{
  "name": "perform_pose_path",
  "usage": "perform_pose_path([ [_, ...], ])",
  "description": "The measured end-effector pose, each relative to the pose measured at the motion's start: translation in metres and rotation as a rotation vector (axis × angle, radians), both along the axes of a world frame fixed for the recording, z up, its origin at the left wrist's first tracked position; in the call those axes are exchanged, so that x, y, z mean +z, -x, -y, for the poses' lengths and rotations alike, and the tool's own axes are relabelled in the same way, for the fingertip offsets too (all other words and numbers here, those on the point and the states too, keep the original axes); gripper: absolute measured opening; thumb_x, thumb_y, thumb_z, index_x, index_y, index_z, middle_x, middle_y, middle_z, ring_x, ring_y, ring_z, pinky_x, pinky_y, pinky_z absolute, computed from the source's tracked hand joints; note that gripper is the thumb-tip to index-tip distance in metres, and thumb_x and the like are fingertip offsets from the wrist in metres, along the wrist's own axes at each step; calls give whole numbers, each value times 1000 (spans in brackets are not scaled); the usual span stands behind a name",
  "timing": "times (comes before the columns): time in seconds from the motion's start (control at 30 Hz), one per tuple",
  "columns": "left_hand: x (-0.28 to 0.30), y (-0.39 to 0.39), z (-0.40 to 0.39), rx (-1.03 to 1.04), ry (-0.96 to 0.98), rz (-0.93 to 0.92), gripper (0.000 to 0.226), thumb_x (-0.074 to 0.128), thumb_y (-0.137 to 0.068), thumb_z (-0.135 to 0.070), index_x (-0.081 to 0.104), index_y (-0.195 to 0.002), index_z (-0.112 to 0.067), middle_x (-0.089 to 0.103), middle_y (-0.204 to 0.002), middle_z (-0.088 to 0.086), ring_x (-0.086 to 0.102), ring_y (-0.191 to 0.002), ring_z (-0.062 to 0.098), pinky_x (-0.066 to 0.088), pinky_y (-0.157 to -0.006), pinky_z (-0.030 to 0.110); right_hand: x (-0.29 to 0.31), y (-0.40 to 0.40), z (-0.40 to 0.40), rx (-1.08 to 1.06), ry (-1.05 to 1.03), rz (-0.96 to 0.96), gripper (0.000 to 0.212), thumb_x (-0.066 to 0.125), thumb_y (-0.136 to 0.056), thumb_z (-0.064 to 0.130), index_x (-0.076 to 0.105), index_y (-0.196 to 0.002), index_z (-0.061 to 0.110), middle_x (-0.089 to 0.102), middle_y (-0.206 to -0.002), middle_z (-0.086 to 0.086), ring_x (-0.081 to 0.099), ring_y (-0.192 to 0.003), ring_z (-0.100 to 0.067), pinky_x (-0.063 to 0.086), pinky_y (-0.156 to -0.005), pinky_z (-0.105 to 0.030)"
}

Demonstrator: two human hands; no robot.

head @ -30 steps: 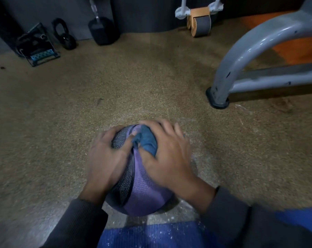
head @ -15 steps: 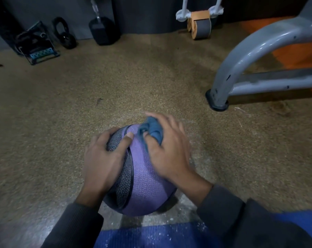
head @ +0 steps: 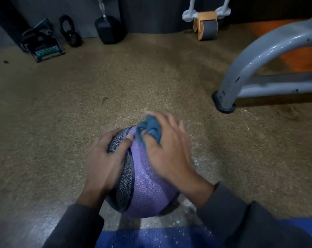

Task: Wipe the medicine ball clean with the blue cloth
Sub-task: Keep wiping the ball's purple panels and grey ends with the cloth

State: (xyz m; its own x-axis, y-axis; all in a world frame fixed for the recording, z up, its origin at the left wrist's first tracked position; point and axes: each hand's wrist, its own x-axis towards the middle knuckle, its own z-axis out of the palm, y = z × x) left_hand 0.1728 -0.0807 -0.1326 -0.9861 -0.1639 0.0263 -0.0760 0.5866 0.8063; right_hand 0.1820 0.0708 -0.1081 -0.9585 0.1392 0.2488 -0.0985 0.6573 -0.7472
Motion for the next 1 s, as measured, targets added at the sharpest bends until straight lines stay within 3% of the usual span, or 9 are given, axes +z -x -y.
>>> perform_pose_path([
  [0.13, -1, 6, 12, 17, -64, 42, 63, 51, -71, -76, 67, -119, -39, 64, -120, -11, 57, -116, 10, 39, -107, 39, -34, 8, -24, -149, 374, 66, 47, 44, -82, 45, 58, -126, 35, 54, -127, 13, 50, -119, -12, 41, -103, -48],
  [0.2, 7, 5, 9, 1, 73, 6, 62, 44, -78, -71, 65, -125, -36, 63, -127, -9, 56, -121, 14, 40, -106, 37, -40, 3, -25, -198, 413, 59, 55, 40, -76, 53, 60, -124, 34, 56, -125, 13, 52, -116, -12, 41, -103, -48],
  [0.27, 18, 1, -4, -79, 316, -81, 61, 36, -87, -62, 56, -137, -34, 54, -141, -8, 48, -130, 16, 37, -106, 34, -42, 1, -25, -209, 392, 60, 57, 39, -75, 53, 60, -124, 33, 55, -125, 13, 51, -115, -13, 41, -102, -47],
  [0.33, 25, -3, -18, -157, 408, -83, 61, 31, -89, -59, 48, -143, -37, 44, -151, -12, 40, -138, 14, 31, -111, 35, -42, 1, -27, -220, 376, 54, 52, 42, -79, 48, 60, -125, 32, 55, -126, 12, 51, -116, -13, 41, -102, -47],
  [0.47, 22, 4, -24, -121, 375, -19, 59, 28, -87, -58, 56, -136, -41, 48, -147, -17, 43, -136, 12, 34, -112, 34, -32, -9, -20, -230, 270, 45, 47, 45, -81, 39, 55, -128, 38, 51, -131, 15, 45, -118, -10, 39, -101, -46],
  [0.63, 23, 8, -21, -137, 355, -21, 62, 24, -84, -61, 57, -132, -42, 52, -142, -20, 50, -129, 14, 40, -106, 37, -6, -8, 4, -44, -15, -29, 57, 35, -77, 47, 49, -133, 45, 46, -135, 21, 39, -119, -9, 34, -97, -35],
  [0.8, 20, 11, -17, -96, 324, -7, 41, 39, -97, -51, 60, -130, -40, 54, -139, -20, 48, -129, 12, 33, -98, 27, -40, 18, -33, -200, 368, 219, 47, 43, -81, 43, 57, -126, 38, 57, -132, 10, 50, -121, -18, 38, -106, -50],
  [0.9, 22, 12, -18, -101, 333, -7, 54, 32, -87, -55, 60, -132, -39, 55, -140, -19, 50, -129, 12, 37, -104, 31, -43, -17, -24, -234, 313, 120, 45, 46, -84, 40, 55, -127, 38, 52, -131, 14, 45, -121, -13, 37, -105, -46],
  [1.0, 22, 3, -18, -134, 382, -52, 58, 31, -87, -57, 60, -133, -36, 56, -140, -16, 50, -129, 14, 39, -106, 33, -22, -37, -5, -94, 122, -38, 50, 45, -81, 44, 51, -131, 42, 46, -133, 20, 39, -118, -7, 34, -96, -36],
])
